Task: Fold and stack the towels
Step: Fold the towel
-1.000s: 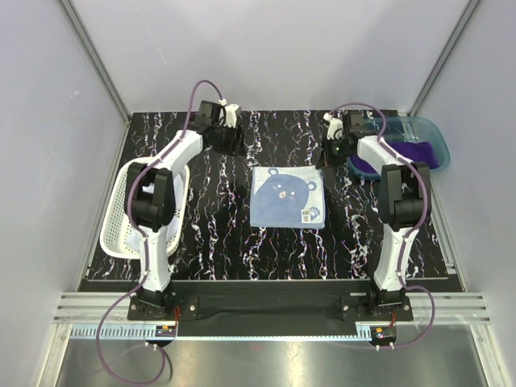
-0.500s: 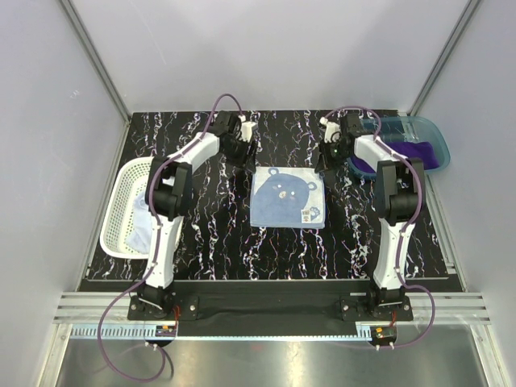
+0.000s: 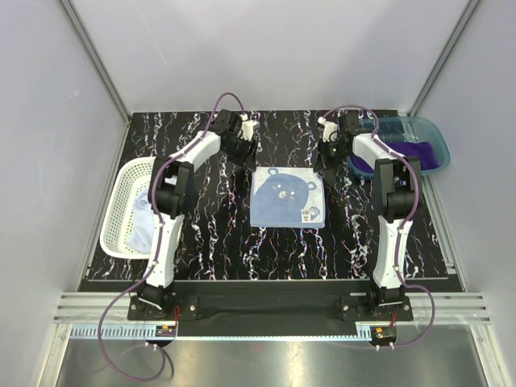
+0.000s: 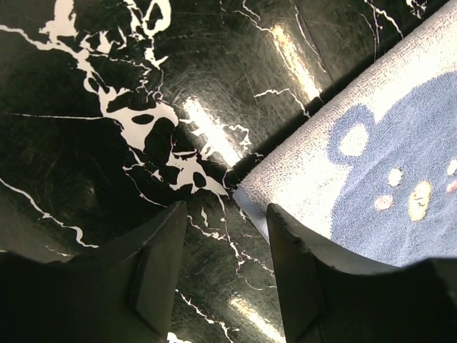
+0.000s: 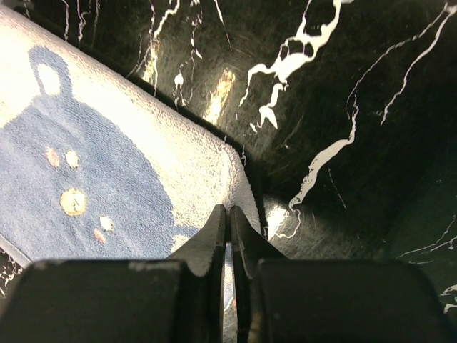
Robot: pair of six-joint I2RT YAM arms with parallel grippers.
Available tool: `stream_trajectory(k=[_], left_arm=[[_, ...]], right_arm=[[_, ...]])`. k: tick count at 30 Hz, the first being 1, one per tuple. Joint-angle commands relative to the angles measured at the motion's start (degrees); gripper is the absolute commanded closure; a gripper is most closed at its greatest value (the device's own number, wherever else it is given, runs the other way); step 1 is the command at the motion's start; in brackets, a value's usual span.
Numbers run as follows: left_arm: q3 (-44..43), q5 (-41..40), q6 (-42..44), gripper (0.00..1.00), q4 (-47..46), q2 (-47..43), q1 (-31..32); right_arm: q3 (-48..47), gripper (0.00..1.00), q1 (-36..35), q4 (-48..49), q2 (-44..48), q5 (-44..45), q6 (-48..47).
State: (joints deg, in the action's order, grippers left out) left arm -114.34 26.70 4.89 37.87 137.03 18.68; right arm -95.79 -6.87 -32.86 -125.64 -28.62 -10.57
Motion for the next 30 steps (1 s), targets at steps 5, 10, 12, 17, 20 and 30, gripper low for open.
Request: stream_trajectory(k=[5,10,12,17,20,30], left_arm=[[-1.1,4.6,1.4,0.45,-1.4,0.7,0.4],[-3.5,5.6,1.4,0.50,1.0,2.1,0.8],[-2.9,4.9,1.5,0.52,1.2,1.7,0.7],[-1.1,4.8,1.4,0.58,0.1,0.8,0.8],[-2.3,6.0,1.1,0.77,0.3,1.5,0.8],[4.3,1.2,1.0,1.00,-1.1,-8.8,1.0]], right_arm=[[-4.5,0.92,-0.2,-0.9,-1.8,-2.7,-1.7],[-4.6,0.92,-0.2,-1.2,-2.0,-3.0,-1.7],[-4.6,0.92,-0.2,-1.2,-2.0,-3.1,-1.6],[-5.1,0.92,-0.2,-2.2,-2.2,-2.8,-2.4],[-4.8,0.92,-0.1,-2.4,-2.1,-2.6,-2.9],[-1.7,1.00,0.6,0.6,2.9,-1.7,-6.9]])
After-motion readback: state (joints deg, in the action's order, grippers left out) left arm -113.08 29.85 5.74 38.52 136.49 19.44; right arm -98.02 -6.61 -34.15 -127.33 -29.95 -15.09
